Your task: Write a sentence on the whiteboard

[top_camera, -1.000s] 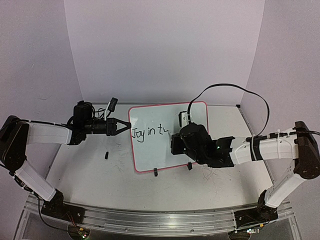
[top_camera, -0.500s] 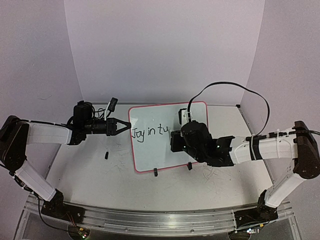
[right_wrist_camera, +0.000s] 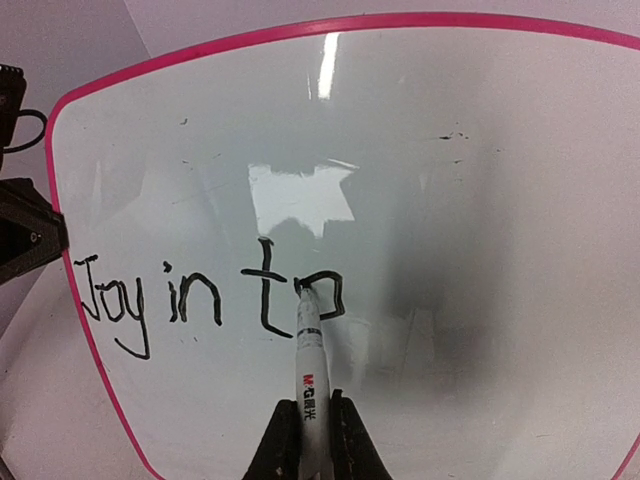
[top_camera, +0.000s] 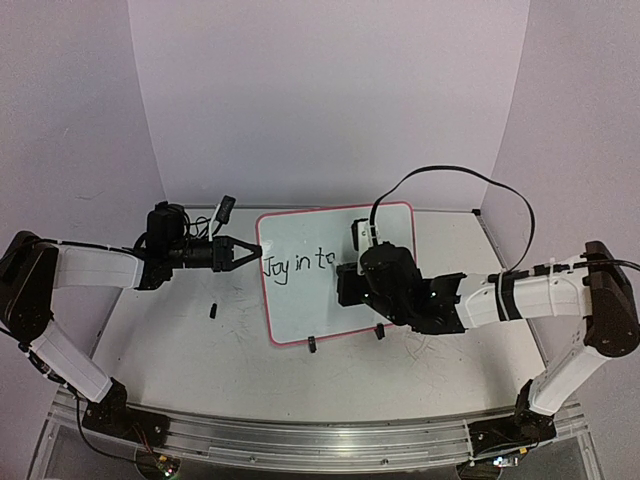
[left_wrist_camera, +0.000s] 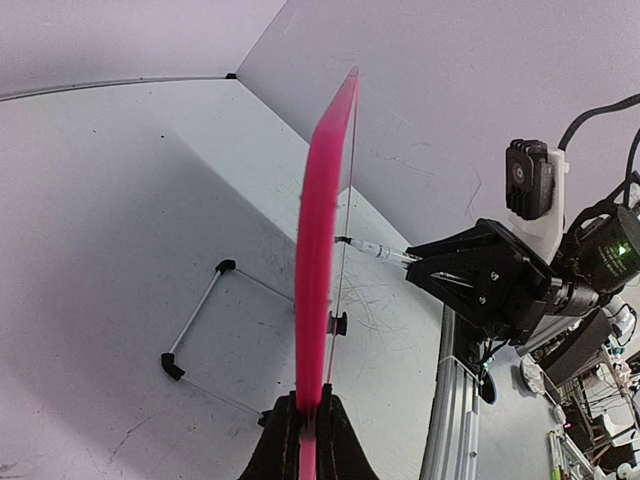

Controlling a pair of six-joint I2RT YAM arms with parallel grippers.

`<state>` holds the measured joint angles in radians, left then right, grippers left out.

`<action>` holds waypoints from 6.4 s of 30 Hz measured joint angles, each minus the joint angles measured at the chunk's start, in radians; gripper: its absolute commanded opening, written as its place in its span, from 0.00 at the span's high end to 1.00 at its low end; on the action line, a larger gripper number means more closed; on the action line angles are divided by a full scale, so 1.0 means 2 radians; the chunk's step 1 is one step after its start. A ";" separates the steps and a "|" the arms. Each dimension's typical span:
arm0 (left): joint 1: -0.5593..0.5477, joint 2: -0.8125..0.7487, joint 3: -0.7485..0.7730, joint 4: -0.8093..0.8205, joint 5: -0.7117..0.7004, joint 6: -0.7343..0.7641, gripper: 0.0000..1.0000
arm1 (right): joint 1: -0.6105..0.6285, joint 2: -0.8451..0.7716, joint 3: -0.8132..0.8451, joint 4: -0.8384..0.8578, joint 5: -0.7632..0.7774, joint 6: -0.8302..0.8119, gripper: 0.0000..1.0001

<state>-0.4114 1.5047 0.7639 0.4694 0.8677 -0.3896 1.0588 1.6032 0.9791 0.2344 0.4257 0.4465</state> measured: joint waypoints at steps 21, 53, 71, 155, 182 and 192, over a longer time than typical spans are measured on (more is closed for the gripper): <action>0.000 0.000 0.000 0.001 0.002 0.000 1.00 | -0.024 -0.052 -0.039 0.006 -0.016 0.002 1.00; 0.000 0.000 0.000 0.001 0.002 0.000 1.00 | -0.024 -0.032 -0.032 0.008 -0.019 -0.014 1.00; 0.000 0.000 0.000 0.001 0.002 0.000 1.00 | -0.020 -0.031 -0.035 0.003 -0.031 0.005 1.00; 0.000 0.000 0.000 0.001 0.006 0.001 1.00 | 0.009 -0.046 -0.043 -0.019 -0.010 0.021 1.00; 0.000 0.000 0.000 0.001 0.007 0.001 1.00 | -0.024 -0.049 -0.049 -0.006 -0.006 0.014 1.00; 0.000 0.000 0.000 0.001 0.007 0.001 1.00 | -0.026 -0.047 -0.049 -0.005 0.000 0.017 1.00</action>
<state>-0.4117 1.5047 0.7647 0.4706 0.8825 -0.3885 1.0078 1.5096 0.8806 0.2235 0.4257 0.4807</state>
